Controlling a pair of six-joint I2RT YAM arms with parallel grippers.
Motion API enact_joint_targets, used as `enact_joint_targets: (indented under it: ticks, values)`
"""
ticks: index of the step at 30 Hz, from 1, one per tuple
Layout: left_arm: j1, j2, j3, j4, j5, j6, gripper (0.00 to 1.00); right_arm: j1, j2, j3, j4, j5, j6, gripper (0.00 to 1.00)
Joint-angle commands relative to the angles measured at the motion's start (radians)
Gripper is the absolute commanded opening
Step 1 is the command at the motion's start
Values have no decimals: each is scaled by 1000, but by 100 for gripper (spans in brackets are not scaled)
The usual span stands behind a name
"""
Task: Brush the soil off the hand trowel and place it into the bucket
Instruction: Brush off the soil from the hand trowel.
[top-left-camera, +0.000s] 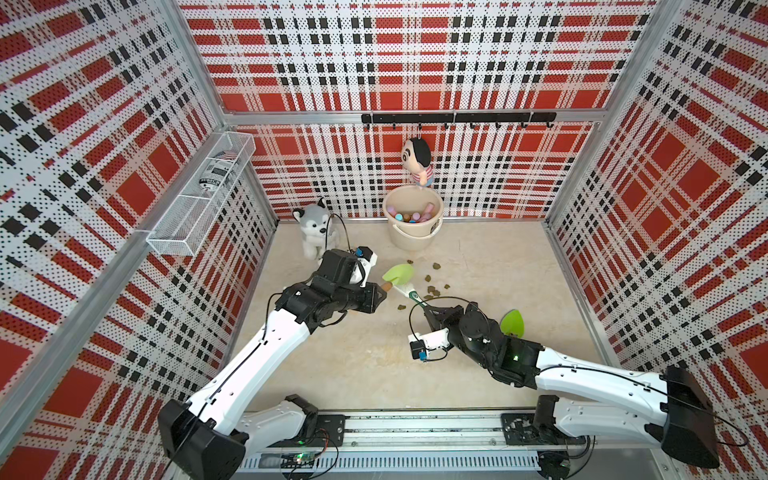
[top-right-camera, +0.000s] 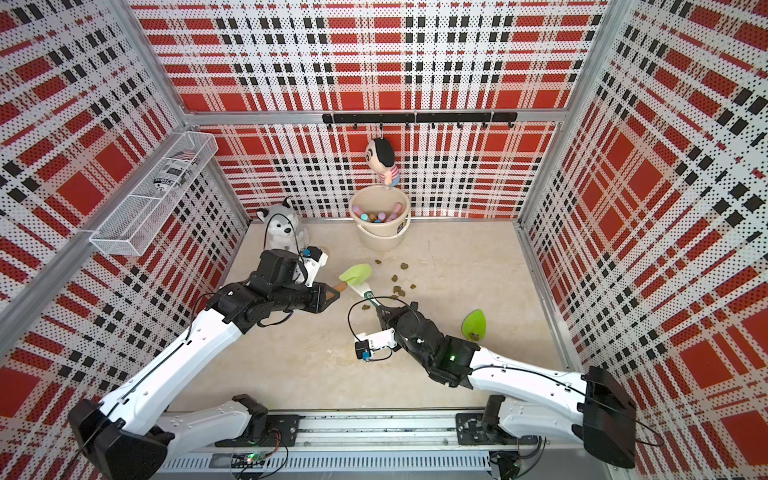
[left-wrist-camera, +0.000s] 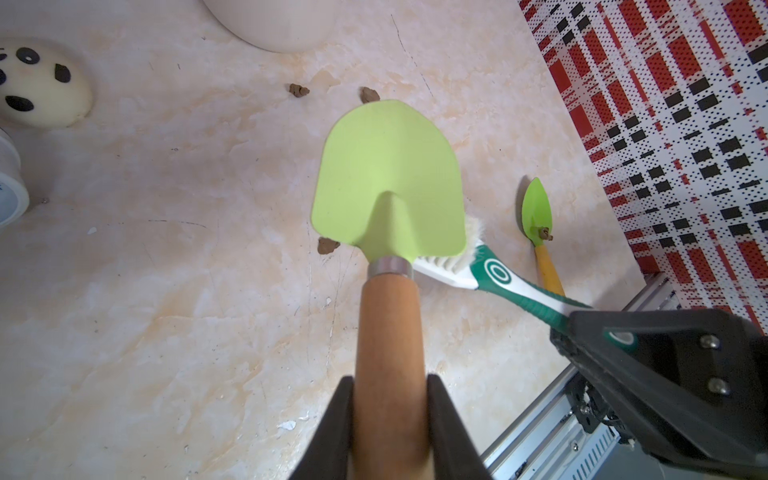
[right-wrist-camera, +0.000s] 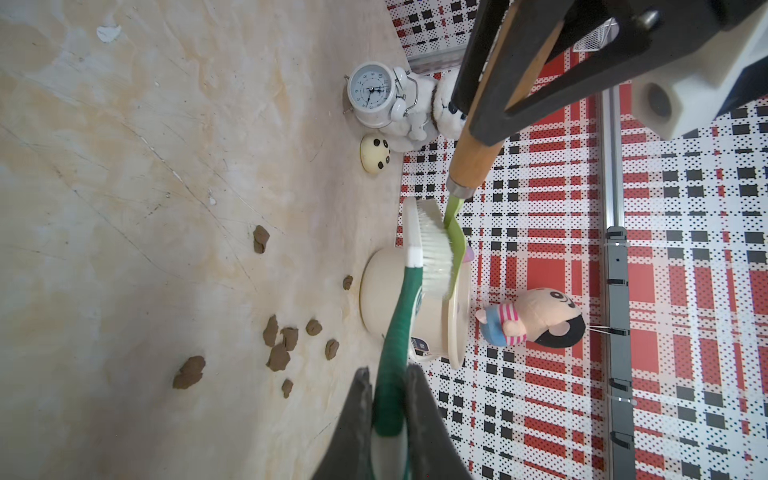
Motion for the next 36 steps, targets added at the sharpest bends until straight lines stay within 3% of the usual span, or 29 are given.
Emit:
enact_joint_targets:
  ticks: [1, 6, 11, 14, 17, 22, 25, 30, 33, 36]
  values:
    - [3, -25, 0, -8, 8, 3, 0, -34, -1, 32, 36, 0, -39, 0]
    - [4, -37, -8, -9, 0, 2, 0, -168, -24, 10, 69, -63, 72, 0]
    - [4, -61, -23, 6, -42, 14, 0, -259, -52, -29, 124, -92, 274, 0]
    - [4, -79, -58, 65, -67, 51, 0, -299, -73, -3, 106, -152, 507, 0]
    - [4, -81, -94, 130, -93, 69, 0, -334, -76, 72, 65, -273, 844, 0]
    - [4, -98, -149, 256, -149, 79, 0, -440, -56, 159, 80, -574, 1399, 0]
    - [3, -97, -167, 304, -172, 93, 0, -499, -36, 159, 178, -779, 1627, 0]
    - [2, -95, -181, 366, -209, 90, 0, -522, 66, 216, 197, -1013, 1778, 0]
    - [-1, -99, -182, 389, -208, 91, 0, -524, 125, 249, 173, -1043, 1860, 0]
    - [-3, -96, -181, 397, -208, 96, 0, -544, 158, 211, 313, -1042, 1984, 0]
